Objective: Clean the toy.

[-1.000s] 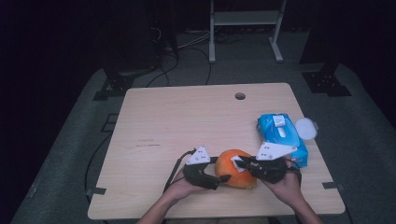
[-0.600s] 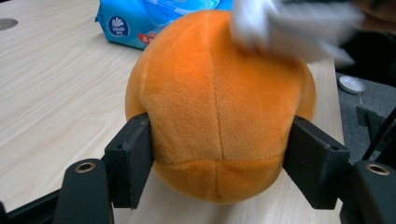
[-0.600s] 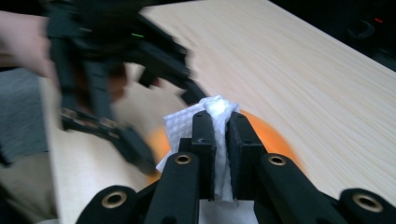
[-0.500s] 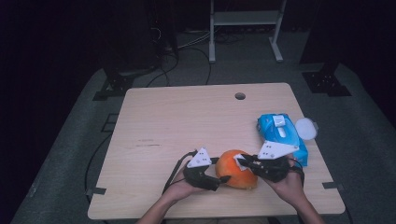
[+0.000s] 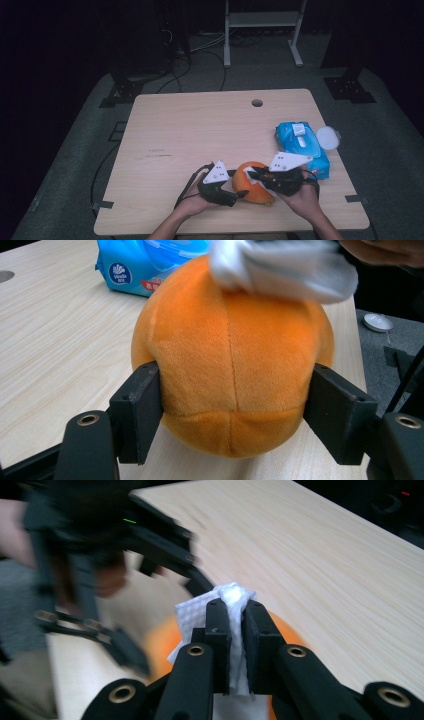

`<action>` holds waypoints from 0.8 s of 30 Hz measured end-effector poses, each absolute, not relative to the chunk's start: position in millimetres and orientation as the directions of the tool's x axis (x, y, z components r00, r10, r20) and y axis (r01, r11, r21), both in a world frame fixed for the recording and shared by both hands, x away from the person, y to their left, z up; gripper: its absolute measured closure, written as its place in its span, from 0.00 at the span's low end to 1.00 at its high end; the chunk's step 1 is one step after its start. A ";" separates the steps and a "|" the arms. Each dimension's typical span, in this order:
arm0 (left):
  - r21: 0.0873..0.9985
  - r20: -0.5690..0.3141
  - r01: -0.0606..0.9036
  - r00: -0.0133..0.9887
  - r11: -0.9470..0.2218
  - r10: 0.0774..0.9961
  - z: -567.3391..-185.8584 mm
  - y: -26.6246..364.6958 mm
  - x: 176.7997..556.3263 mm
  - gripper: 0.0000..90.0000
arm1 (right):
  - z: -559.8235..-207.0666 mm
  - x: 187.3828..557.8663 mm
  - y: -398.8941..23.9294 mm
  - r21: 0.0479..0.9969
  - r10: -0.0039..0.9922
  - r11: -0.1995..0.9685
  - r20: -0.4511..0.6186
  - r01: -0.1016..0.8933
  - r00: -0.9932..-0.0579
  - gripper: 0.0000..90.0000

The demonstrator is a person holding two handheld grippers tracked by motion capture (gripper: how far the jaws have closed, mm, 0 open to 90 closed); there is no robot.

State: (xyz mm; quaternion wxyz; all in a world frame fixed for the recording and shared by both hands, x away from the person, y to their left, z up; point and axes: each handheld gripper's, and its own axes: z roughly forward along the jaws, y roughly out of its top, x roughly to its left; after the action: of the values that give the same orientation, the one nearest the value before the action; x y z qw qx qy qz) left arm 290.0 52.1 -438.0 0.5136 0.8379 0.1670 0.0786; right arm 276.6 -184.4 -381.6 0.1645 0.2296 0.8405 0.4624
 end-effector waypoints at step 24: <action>0.869 -0.140 0.302 0.911 -0.393 0.389 -452.0 59.5 302.0 0.25 | -385.1 286.5 -204.5 0.866 0.577 0.387 0.040 0.316 -0.816 0.91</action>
State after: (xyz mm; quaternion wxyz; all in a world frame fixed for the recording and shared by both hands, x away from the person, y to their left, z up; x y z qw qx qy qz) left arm 302.0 59.5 -452.0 0.5107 0.8333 0.2072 0.0428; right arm 286.5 -204.5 -385.1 0.1354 0.2718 0.8216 0.4825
